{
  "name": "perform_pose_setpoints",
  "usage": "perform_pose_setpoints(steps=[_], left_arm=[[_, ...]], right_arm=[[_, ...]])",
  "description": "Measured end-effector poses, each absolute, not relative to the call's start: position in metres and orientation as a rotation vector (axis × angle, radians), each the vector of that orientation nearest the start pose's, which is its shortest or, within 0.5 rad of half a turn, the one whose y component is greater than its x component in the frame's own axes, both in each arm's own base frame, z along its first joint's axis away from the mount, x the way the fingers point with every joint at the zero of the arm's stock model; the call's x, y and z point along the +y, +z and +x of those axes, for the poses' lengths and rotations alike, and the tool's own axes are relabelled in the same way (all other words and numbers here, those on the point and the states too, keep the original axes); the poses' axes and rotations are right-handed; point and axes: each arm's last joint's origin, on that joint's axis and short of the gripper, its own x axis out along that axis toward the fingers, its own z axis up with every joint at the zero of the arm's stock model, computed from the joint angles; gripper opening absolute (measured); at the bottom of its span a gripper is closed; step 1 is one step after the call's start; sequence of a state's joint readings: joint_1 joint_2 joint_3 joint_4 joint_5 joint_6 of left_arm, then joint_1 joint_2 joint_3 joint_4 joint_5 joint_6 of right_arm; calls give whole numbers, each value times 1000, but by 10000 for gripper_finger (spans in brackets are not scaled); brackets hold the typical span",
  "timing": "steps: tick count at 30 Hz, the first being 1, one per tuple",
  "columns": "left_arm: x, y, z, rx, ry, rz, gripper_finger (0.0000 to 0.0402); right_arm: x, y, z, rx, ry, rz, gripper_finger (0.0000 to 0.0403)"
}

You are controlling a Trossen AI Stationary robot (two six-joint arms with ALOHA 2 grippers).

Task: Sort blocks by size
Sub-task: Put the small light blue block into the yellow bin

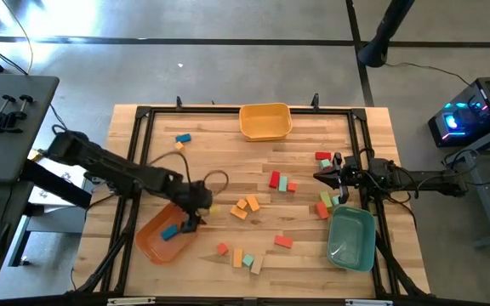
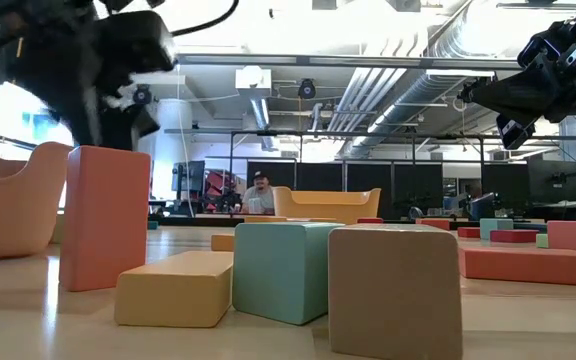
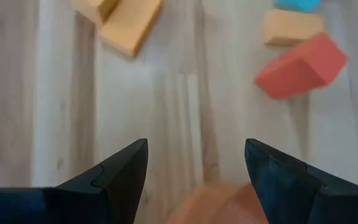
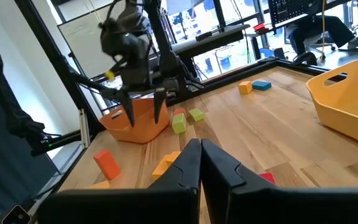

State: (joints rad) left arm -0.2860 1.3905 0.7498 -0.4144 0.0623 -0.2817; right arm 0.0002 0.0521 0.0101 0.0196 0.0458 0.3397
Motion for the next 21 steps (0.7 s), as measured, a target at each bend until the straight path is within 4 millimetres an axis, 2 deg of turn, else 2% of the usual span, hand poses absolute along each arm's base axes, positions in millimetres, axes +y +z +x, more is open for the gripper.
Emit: perform_pose_setpoints(steps=[2,5,10,14,21], left_arm=[[-79,172,241,1140,-131,-91,254],[-80,156,228,1295,-55,-41,254],[-79,162,222,1289,72,-21,254],[-81,178,220,1166,108,-8,254],[-79,211,202,997,155,-35,254]], right_arm=[[-1,165,100,14,-50,339,1],[-1,165,100,15,-49,339,1],[-1,165,100,14,-49,339,1],[-1,165,100,15,-49,339,1],[-1,165,100,15,-49,339,1]])
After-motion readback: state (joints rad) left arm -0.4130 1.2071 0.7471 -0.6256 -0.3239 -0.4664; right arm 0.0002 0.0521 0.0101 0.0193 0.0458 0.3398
